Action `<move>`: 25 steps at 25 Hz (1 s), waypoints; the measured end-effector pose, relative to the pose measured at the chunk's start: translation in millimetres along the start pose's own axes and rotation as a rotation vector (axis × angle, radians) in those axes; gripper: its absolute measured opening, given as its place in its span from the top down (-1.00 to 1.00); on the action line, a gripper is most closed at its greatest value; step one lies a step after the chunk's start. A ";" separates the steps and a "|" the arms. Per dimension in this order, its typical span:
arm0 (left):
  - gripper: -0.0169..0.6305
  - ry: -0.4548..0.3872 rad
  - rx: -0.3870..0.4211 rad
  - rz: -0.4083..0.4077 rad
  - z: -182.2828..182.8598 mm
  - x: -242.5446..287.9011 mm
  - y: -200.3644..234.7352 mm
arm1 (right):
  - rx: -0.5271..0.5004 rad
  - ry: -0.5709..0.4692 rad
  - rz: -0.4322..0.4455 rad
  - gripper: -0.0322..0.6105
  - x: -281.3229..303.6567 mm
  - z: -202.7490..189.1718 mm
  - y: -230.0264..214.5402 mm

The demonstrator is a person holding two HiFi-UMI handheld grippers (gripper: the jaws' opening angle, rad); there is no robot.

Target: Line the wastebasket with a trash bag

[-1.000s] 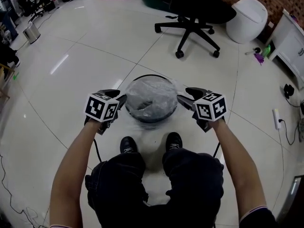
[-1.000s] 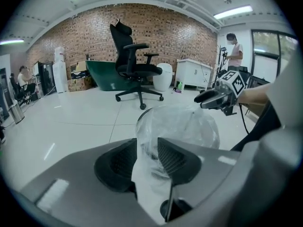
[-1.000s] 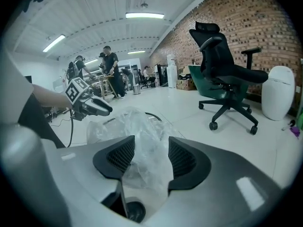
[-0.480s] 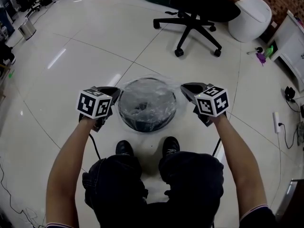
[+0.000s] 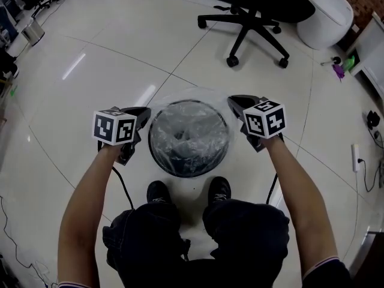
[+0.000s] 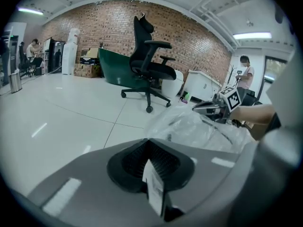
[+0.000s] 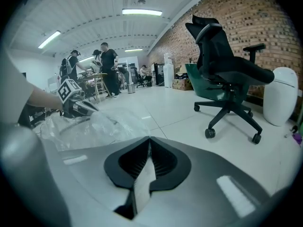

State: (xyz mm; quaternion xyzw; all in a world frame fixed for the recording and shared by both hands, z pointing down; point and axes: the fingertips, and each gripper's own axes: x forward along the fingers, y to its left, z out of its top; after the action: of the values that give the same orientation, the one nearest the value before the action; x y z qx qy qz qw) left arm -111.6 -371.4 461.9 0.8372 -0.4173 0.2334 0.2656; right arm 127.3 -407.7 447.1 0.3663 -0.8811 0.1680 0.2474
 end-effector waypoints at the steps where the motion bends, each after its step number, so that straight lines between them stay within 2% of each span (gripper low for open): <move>1: 0.91 0.008 -0.005 -0.001 -4.0 3.6 2.2 | 0.005 0.009 0.000 0.89 6.2 -4.0 -2.3; 11: 0.91 0.063 -0.100 -0.044 -50.6 18.2 19.3 | 0.060 0.100 0.040 0.89 52.6 -59.4 -7.8; 25: 0.91 0.156 -0.130 -0.101 -99.9 27.4 9.6 | 0.119 0.180 0.078 0.89 66.1 -118.6 2.5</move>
State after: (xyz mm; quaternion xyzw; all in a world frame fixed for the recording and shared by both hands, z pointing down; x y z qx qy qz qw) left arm -121.5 -328.2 556.0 0.8175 -0.3669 0.2568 0.3622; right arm 122.3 -386.6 581.1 0.3294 -0.8574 0.2616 0.2966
